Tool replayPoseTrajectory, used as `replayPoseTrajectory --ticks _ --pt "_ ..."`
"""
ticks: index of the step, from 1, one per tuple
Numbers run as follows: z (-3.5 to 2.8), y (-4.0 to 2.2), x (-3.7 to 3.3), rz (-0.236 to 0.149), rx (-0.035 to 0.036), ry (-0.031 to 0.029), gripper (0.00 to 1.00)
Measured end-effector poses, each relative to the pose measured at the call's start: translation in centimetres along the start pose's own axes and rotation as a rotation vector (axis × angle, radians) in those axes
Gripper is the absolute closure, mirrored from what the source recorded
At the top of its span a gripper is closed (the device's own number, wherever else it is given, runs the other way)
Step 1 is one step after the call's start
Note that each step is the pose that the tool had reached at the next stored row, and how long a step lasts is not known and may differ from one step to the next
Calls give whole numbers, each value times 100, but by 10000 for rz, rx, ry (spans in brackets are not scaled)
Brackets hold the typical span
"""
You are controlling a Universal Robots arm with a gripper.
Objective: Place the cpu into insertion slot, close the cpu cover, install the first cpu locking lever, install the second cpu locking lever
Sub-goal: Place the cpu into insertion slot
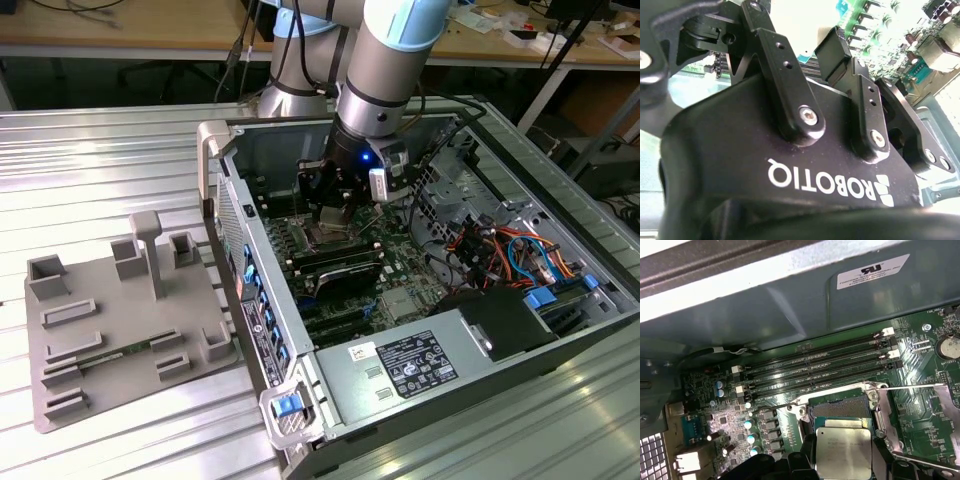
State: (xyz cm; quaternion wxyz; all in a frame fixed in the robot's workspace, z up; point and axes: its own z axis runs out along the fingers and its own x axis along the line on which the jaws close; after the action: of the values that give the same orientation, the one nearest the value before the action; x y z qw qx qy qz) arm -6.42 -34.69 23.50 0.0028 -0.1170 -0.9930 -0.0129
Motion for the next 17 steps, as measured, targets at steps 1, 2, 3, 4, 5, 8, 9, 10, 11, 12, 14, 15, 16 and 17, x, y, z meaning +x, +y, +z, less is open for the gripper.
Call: replayPoseTrajectory --ticks 1,2,3,4,5,8,9,10,11,12,14,15,16,17 --pt "0 0 0 5 0 0 45" --pt "1 0 0 10 0 0 45" --pt "1 0 0 15 0 -1 45" --pt "1 0 0 19 0 -1 45" --pt "1 0 0 28 0 -1 45" --pt "2 0 0 47 -1 -2 45" --pt "2 0 0 53 0 -2 45" --pt "3 0 0 58 -1 -2 45" --pt "6 0 0 122 -1 -3 45" --pt "9 0 0 175 -1 -4 45" --pt "10 0 0 185 -2 -5 45" --pt "11 0 0 194 -1 -5 45" --pt "11 0 0 199 -2 -6 45" --pt "12 0 0 210 -2 -6 45"
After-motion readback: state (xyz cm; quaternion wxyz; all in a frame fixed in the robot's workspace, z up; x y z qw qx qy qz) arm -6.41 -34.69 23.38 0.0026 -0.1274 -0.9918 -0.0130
